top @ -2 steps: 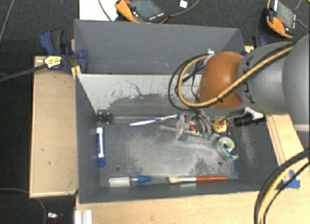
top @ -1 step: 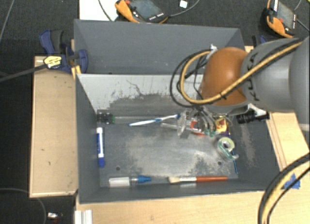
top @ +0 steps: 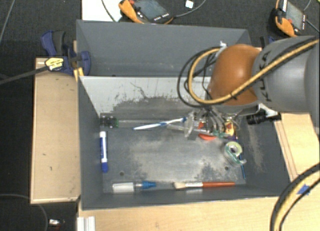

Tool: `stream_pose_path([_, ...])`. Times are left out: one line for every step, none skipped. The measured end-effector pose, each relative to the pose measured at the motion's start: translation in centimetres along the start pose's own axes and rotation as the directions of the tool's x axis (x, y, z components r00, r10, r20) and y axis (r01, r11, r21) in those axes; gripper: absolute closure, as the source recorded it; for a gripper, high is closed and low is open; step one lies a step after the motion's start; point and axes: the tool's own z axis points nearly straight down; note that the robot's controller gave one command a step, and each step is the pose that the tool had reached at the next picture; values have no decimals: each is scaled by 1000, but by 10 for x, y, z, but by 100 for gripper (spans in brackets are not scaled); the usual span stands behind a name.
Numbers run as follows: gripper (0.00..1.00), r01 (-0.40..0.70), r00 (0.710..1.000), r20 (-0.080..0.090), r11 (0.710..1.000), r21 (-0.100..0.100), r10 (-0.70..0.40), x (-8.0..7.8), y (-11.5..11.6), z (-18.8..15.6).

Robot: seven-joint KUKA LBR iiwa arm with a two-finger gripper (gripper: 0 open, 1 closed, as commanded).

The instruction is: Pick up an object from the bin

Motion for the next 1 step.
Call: stream_pose_path([100, 0, 1000, -2, 1000, 0, 0, 0, 0, -30])
